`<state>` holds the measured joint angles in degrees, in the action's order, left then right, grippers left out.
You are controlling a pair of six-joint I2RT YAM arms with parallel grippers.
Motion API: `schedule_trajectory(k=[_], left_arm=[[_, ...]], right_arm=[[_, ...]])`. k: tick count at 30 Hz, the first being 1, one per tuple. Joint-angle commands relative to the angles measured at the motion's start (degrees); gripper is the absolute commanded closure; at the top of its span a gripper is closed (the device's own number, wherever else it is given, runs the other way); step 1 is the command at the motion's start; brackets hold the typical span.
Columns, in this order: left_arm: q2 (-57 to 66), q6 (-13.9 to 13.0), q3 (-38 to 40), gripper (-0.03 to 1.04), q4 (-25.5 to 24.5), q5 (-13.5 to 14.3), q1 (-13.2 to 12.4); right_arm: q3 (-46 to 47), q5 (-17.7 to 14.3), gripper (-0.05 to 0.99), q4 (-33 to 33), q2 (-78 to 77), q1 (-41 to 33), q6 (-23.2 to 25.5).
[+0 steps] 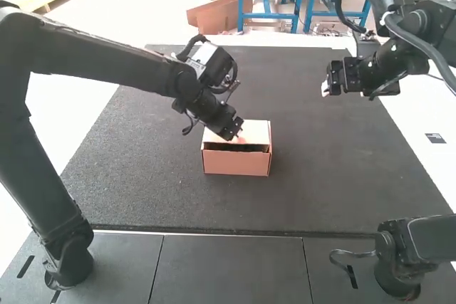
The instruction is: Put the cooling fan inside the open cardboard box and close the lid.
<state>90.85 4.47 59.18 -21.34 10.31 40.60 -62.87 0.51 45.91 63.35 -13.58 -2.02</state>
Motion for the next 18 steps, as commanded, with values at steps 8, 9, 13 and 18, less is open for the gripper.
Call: schedule_trajectory(k=[8,9,13,18], left_arm=[[0.8,-0.7,-8.6,0.04,5.2,0.2,3.5],[0.8,-1.2,-8.8,0.04,5.3,0.2,3.4],[-0.1,-2.4,-6.6,0.04,4.7,0.4,1.9],[-5.4,-2.5,4.4,0.04,-0.2,0.4,-3.2]], right_arm=[[2.1,1.7,0.04,3.0,-4.2,0.6,1.3],[2.4,1.7,0.04,3.0,-4.4,0.7,1.4],[3.1,1.7,0.04,3.0,-4.7,1.0,1.4],[3.3,1.6,0.04,0.7,-4.8,1.1,1.3]])
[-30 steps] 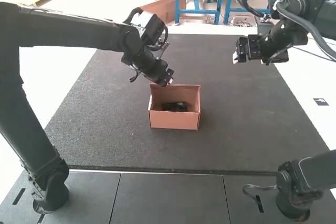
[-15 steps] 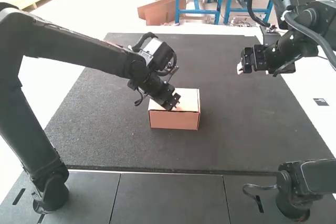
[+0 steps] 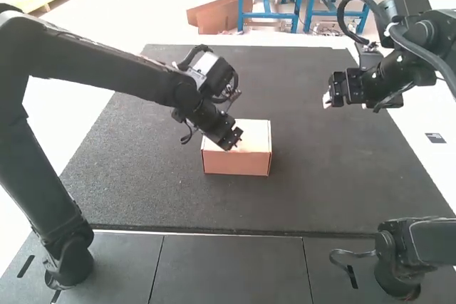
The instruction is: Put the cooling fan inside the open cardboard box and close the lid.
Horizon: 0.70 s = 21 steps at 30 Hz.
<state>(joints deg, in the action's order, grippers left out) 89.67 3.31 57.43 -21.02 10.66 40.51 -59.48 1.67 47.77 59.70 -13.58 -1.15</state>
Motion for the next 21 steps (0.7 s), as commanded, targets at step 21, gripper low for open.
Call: schedule_trajectory(k=[21], left_arm=[[-34.5,1.4,-1.2,0.04,9.5,-9.0,-13.0]], right_arm=[[12.6,0.4,0.04,-23.7,-16.4,1.2,-1.5]])
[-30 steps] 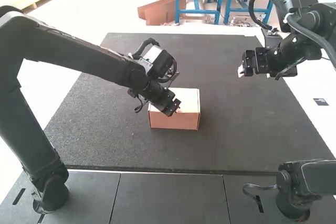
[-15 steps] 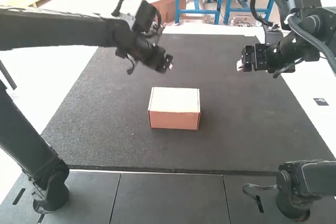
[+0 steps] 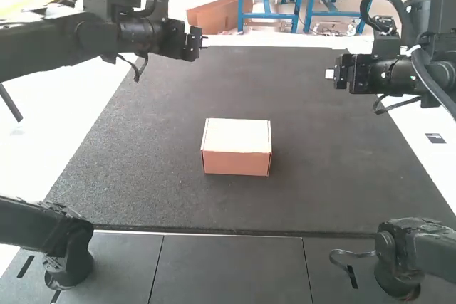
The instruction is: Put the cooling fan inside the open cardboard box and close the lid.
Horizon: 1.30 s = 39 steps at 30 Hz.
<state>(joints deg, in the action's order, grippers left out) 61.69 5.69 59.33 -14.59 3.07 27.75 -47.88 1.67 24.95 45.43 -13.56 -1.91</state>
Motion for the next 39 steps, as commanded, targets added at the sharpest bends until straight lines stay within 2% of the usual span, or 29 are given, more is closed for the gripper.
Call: schedule_trajectory(k=[1,2,5,7,12,16,19,23,29,30,32,36,39], left_arm=[[-9.1,-2.8,-5.1,0.04,5.2,-1.5,-0.2],[-11.6,-3.8,-7.3,0.04,6.4,-1.1,-0.2],[-18.4,-3.3,-14.5,0.04,10.0,2.3,-0.3],[-23.8,-3.1,-19.0,0.04,11.5,5.9,-0.4],[-38.4,-3.1,-29.9,0.04,17.1,8.4,-0.5],[-46.4,-3.1,-35.6,0.04,17.5,12.4,-0.6],[-51.1,-3.1,-38.4,0.04,17.1,13.4,-0.6],[-56.5,-3.1,-42.6,0.04,17.4,13.4,-0.6],[-55.9,-3.3,-44.1,0.04,22.4,12.7,0.3],[-55.7,-3.3,-44.7,0.04,23.6,12.4,0.4],[-55.3,-3.6,-47.2,0.04,29.3,12.0,0.6],[-55.8,-3.8,-53.3,0.04,31.3,11.0,0.8],[-58.4,-3.7,-58.5,0.04,33.0,9.1,0.8]], right_arm=[[1.8,0.4,0.04,-1.5,-3.2,1.1,-0.7],[2.5,0.4,0.04,-1.8,-4.4,1.2,-0.8],[4.7,0.2,0.03,-3.2,-8.2,1.2,-1.2],[6.7,-0.4,0.03,-4.7,-11.0,1.2,-2.5],[12.1,-1.8,0.03,-9.4,-19.9,1.1,-5.7],[15.8,-2.7,0.03,-12.4,-27.2,1.1,-6.6],[19.0,-4.9,0.03,-14.6,-31.9,1.2,-6.8],[23.9,-6.7,0.03,-18.2,-39.2,1.1,-7.8],[29.3,-8.4,0.03,-22.0,-45.6,1.3,-9.3],[29.9,-8.4,0.03,-24.5,-45.4,1.3,-9.5],[30.9,-8.2,0.03,-27.9,-45.5,1.7,-10.0],[32.1,-7.5,0.03,-31.9,-44.9,1.7,-11.9],[34.3,-6.7,0.03,-32.9,-45.0,1.8,-14.1]])
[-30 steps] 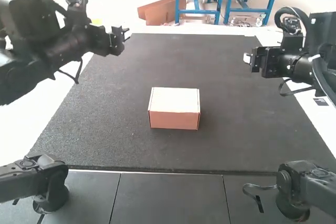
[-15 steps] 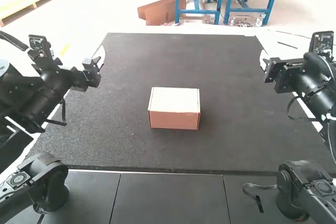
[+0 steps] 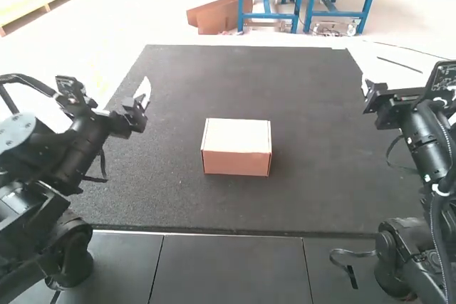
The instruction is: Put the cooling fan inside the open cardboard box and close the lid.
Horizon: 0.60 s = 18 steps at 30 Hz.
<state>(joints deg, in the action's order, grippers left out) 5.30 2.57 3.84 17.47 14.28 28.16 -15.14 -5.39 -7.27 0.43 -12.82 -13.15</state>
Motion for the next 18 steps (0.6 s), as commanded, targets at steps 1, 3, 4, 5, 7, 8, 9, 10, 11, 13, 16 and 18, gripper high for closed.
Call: schedule_trajectory(k=[1,3,4,5,7,8,9,10,11,13,16,18], left_arm=[[-3.5,-0.5,-4.1,0.04,0.6,-2.2,0.3],[-5.7,0.1,-3.9,0.04,-6.2,-2.2,0.1],[-5.3,2.2,-3.9,0.04,-8.3,-2.3,0.1],[-5.3,4.3,-3.9,0.04,-10.3,-2.3,0.0],[-5.4,6.2,-3.9,0.04,-11.8,-2.2,-0.5],[-5.4,7.0,-3.9,0.04,-12.5,-2.2,-0.9],[-5.4,7.2,-3.9,0.04,-12.8,-1.7,-1.7],[-5.4,7.5,-3.8,0.04,-13.0,-1.5,-2.9],[-5.4,7.7,-3.9,0.04,-13.1,-1.5,-4.3],[-5.4,8.5,-3.9,0.04,-14.1,-1.6,-7.9],[-5.4,8.9,-3.9,0.04,-15.5,-1.7,-14.6],[-5.3,8.5,-3.9,0.04,-16.0,-2.2,-18.9]], right_arm=[[2.7,0.3,0.03,-0.6,-0.1,1.0,-2.8],[5.2,0.0,0.03,-2.3,-0.3,1.2,-2.8],[6.9,0.0,0.03,-4.0,-0.4,1.2,-2.8],[8.4,0.0,0.03,-4.8,-0.4,1.2,-2.8],[11.0,-0.1,0.03,-5.0,-0.4,1.2,-2.7],[12.1,-0.3,0.03,-5.1,-0.4,1.2,-2.6],[13.1,-1.4,0.03,-5.3,-0.4,1.2,-2.1],[14.2,-2.2,0.03,-5.7,-0.4,1.2,-1.4],[15.0,-2.5,0.03,-6.6,-0.5,1.2,-0.7],[15.0,-2.7,0.03,-3.8,-0.4,1.3,0.9],[15.0,-2.7,0.03,0.0,-0.4,1.4,3.5],[15.0,-2.7,0.03,1.8,-0.5,1.5,3.8]])
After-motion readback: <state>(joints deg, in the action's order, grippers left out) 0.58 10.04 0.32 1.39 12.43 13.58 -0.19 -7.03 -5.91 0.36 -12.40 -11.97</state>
